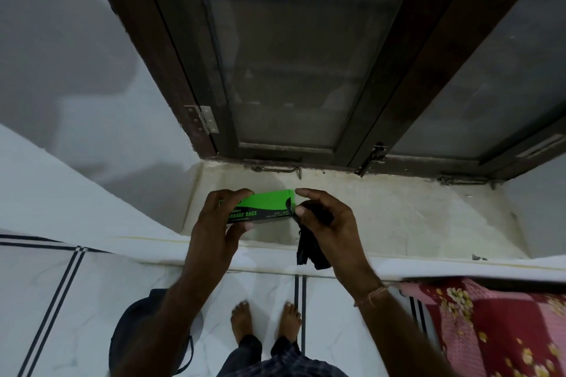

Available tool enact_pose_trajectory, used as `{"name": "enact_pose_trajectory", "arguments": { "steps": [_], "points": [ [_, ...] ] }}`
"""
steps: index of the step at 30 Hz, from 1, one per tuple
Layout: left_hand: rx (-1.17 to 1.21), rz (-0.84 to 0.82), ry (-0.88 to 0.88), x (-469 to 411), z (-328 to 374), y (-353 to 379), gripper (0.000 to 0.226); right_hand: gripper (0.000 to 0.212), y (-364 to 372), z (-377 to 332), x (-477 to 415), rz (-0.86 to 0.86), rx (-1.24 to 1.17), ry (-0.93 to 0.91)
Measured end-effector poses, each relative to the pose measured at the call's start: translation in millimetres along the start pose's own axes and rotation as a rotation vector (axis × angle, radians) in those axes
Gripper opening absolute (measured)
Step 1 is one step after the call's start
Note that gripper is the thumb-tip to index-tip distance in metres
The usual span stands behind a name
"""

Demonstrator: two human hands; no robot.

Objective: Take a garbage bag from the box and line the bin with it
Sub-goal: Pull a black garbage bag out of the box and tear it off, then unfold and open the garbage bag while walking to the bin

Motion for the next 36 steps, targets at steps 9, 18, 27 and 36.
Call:
{"name": "enact_pose_trajectory", "arguments": {
  "steps": [9, 18, 27, 36],
  "points": [
    [-0.039, 0.004, -0.049, 0, -20, 8, 0.051, 0.073, 30, 28, 10, -0.343, 0.132, 0.135],
    [-0.190, -0.068, -0.098, -19, -60, 30, 0.052, 0.069, 35, 72, -15, -0.332, 0.130, 0.340],
    [-0.177, 0.124, -0.130, 20, -10, 14, 0.041, 0.024, 15, 52, 4, -0.065, 0.183, 0.144],
    [0.779, 0.073, -0.589, 121, -17, 12, 0.019, 0.050, 93, 57, 77, -0.168, 0.093, 0.246]
  ]
}}
Point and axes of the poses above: each hand's wrist, its own x-axis away from the middle knuckle, its own y-axis out of the palm, z = x × y, the point moved 9 cm from there along -x, towards the middle knuckle, and after that the axes turned 7 degrees about y, right-handed, at the moved point
